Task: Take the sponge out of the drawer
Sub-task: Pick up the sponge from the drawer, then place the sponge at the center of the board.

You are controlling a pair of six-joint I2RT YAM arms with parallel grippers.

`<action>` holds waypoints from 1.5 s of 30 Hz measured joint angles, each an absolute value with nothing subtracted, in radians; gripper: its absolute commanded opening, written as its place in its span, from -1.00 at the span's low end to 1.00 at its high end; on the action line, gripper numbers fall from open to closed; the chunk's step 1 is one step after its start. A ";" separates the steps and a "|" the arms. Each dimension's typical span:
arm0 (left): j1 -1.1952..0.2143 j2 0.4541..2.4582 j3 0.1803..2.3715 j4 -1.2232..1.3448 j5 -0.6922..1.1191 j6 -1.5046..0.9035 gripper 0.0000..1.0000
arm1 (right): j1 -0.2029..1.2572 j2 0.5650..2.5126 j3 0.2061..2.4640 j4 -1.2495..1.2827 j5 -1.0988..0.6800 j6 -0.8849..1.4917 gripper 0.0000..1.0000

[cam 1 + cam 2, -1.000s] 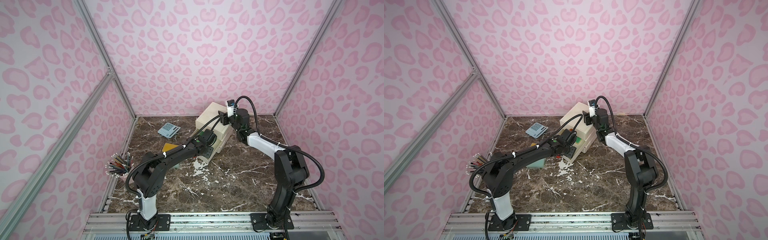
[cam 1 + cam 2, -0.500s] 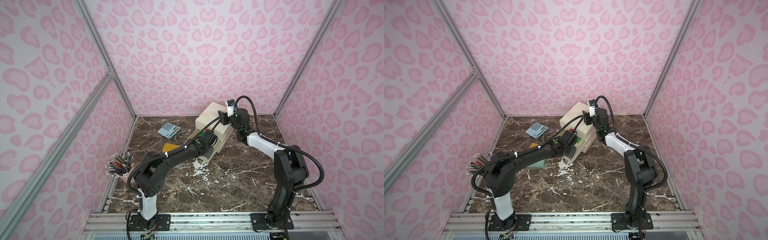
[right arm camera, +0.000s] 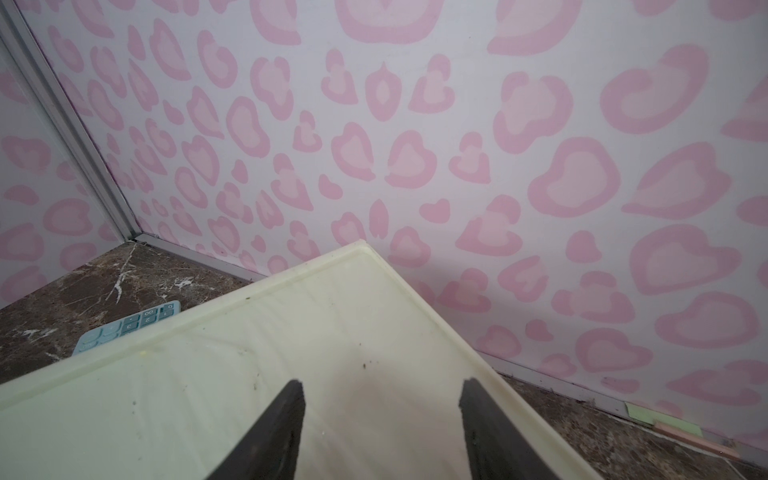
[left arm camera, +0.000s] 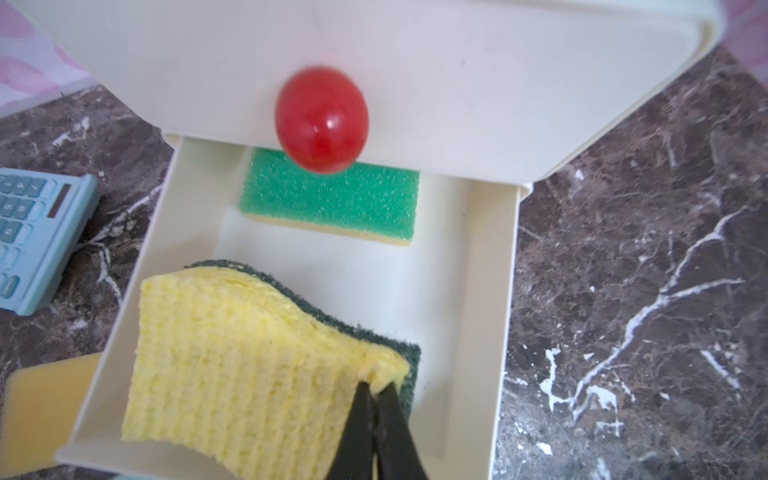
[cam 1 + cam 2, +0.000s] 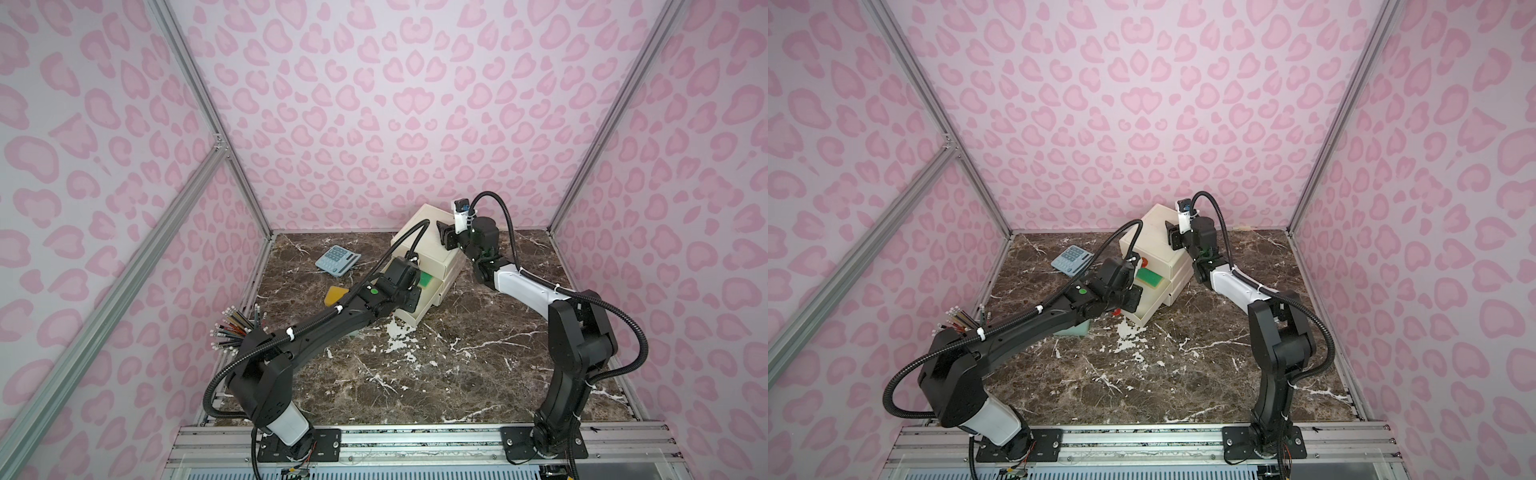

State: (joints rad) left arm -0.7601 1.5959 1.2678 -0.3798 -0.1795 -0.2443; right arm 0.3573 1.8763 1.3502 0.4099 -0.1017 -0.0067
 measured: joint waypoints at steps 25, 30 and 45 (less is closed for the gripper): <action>-0.757 1.274 1.108 -0.613 -0.464 -0.388 -0.84 | 0.356 1.885 1.358 0.401 -0.105 -0.004 0.24; -0.751 1.228 1.021 -0.671 -0.482 -0.471 -0.84 | 0.353 1.899 1.373 0.403 -0.105 -0.004 0.24; -0.720 1.297 0.805 -0.686 -0.449 -0.658 -0.85 | 0.352 1.918 1.408 0.395 -0.106 -0.004 0.24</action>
State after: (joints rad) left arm -0.7200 1.2968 0.8051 -0.6857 -0.4488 -0.6582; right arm 0.3523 1.9182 1.4082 0.3950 -0.1059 -0.0044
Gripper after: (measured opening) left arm 0.079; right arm 0.619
